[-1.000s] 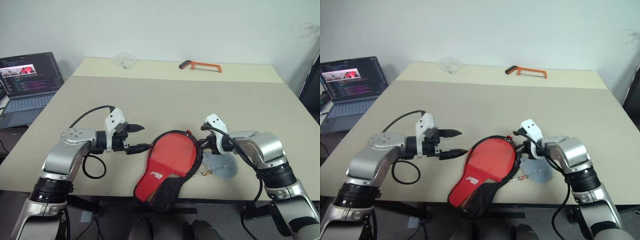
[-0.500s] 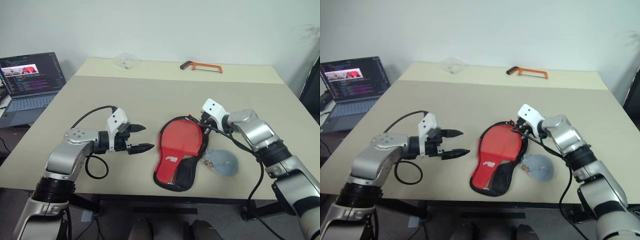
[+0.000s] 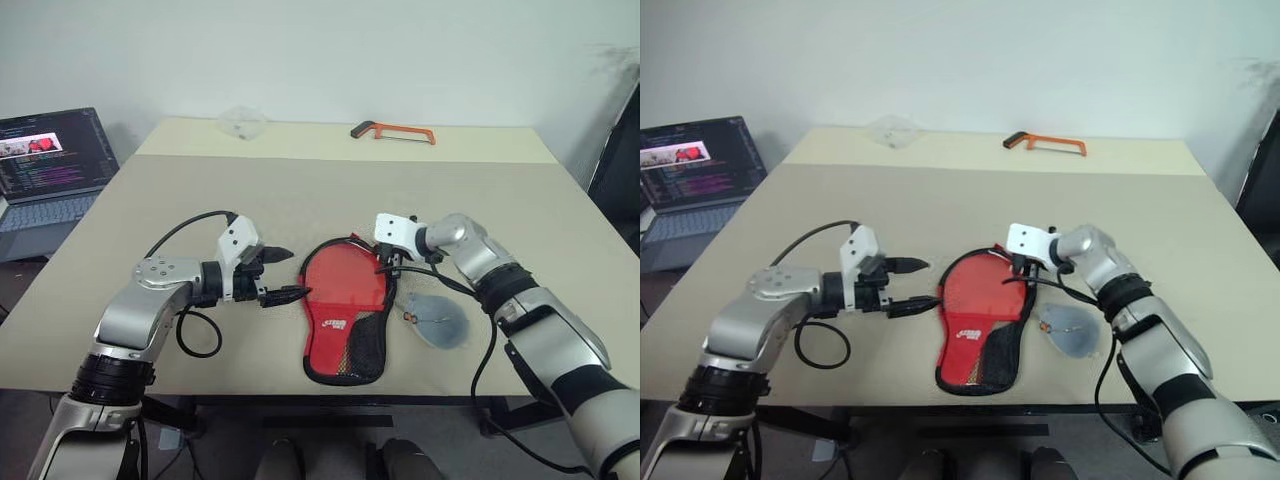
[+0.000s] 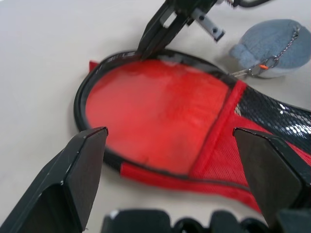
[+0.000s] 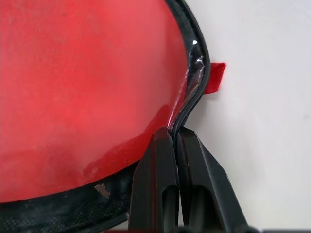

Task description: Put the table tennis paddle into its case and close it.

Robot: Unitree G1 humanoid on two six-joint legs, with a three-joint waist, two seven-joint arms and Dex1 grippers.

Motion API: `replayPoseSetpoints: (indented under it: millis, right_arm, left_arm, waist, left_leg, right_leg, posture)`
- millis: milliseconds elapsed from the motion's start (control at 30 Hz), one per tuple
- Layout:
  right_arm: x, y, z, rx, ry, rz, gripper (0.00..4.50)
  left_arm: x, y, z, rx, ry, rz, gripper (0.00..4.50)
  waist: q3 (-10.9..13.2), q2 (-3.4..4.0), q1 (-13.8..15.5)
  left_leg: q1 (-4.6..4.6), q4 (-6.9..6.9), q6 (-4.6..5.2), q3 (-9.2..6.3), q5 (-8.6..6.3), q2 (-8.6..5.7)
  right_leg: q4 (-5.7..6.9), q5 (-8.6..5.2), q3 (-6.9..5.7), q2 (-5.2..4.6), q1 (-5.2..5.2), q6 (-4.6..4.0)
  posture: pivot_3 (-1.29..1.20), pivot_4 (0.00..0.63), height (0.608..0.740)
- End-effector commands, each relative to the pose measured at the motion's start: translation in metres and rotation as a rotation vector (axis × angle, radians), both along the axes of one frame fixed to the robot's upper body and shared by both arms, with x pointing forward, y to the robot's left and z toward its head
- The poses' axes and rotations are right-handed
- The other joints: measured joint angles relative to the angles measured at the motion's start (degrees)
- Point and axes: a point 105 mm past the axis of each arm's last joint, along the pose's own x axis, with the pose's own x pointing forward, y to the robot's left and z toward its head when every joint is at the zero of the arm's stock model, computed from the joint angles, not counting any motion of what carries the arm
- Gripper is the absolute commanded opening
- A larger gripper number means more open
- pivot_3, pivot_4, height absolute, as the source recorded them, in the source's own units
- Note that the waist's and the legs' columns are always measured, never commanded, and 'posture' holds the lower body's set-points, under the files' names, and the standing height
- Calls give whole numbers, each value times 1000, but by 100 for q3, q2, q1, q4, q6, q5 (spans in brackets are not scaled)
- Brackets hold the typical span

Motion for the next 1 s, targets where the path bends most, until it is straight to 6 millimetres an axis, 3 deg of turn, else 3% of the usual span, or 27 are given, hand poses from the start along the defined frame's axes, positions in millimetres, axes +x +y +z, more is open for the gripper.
replayPoseSetpoints:
  millis: [33,333,567,667,867,1000]
  right_arm:
    - [-6,22,10,13,-36,113,35]
    - [-16,33,8,16,-30,183,35]
    - [4,10,14,27,-38,-7,35]
    - [3,6,20,61,-8,-28,649]
    - [-9,-3,57,200,42,-40,2754]
    - [-23,-21,76,268,66,-61,4174]
  left_arm:
    - [-4,-6,7,-6,-30,-25,4500]
    - [-3,-12,6,-11,-27,-52,4500]
    - [-2,-26,4,-18,-22,-105,4500]
    - [-1,-34,-2,-10,-6,-134,4500]
    - [27,-53,-20,2,15,-96,4500]
    - [40,-67,-27,-2,16,-101,4500]
  waist:
    - [0,0,-10]
    - [1,1,-11]
    - [1,2,36]
    - [2,3,57]
    - [2,4,149]
    - [2,4,180]
  left_leg:
    - [1,0,0,0,0,0]
    - [2,0,0,-1,0,0]
    - [3,16,-1,-3,1,-2]
    - [10,30,0,-5,3,-4]
    - [12,38,7,-7,8,-5]
    - [11,33,7,-8,7,-5]
  right_leg:
    - [1,0,0,0,0,0]
    - [5,0,0,1,1,-1]
    - [30,0,-1,0,1,-1]
    - [46,0,0,0,7,-1]
    - [48,1,-1,1,11,2]
    - [47,-1,-3,2,10,-1]
  posture:
    - [0,150,740]
    - [0,150,740]
    - [0,150,740]
    - [0,150,740]
    - [0,150,740]
    - [0,150,740]
